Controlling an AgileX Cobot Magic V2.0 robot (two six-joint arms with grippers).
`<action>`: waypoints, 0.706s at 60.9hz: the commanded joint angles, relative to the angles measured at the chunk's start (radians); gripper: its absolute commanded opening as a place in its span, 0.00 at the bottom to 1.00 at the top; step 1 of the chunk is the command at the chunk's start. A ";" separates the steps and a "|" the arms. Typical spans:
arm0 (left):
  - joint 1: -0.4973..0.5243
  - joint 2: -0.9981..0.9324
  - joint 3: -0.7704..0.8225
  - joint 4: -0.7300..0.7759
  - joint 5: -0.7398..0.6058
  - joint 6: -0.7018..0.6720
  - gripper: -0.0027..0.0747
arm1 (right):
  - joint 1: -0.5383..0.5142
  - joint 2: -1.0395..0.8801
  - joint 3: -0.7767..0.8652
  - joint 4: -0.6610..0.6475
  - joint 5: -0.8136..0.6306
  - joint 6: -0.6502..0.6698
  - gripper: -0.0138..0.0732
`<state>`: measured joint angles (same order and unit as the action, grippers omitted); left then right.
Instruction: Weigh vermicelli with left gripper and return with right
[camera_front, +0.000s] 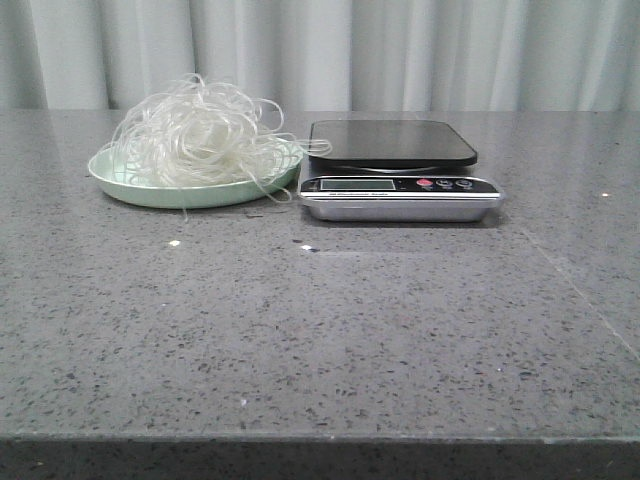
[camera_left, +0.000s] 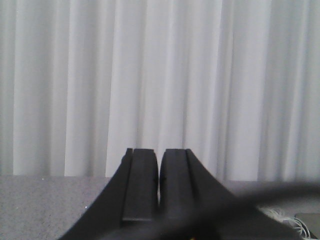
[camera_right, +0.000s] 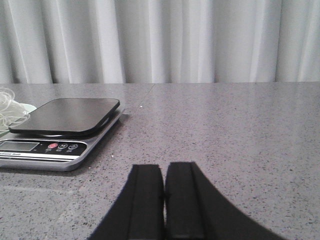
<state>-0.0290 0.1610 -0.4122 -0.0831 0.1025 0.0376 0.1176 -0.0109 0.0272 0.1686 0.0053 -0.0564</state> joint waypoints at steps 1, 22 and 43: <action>0.003 0.131 -0.133 -0.042 0.031 -0.011 0.20 | -0.001 -0.015 -0.008 -0.003 -0.071 -0.001 0.38; 0.003 0.333 -0.165 -0.065 0.049 -0.011 0.20 | -0.001 -0.015 -0.008 -0.003 -0.070 -0.001 0.38; -0.017 0.553 -0.367 -0.065 0.190 0.022 0.79 | -0.001 -0.015 -0.008 -0.003 -0.070 -0.001 0.38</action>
<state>-0.0290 0.6191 -0.6511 -0.1358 0.2998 0.0399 0.1176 -0.0109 0.0272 0.1686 0.0089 -0.0564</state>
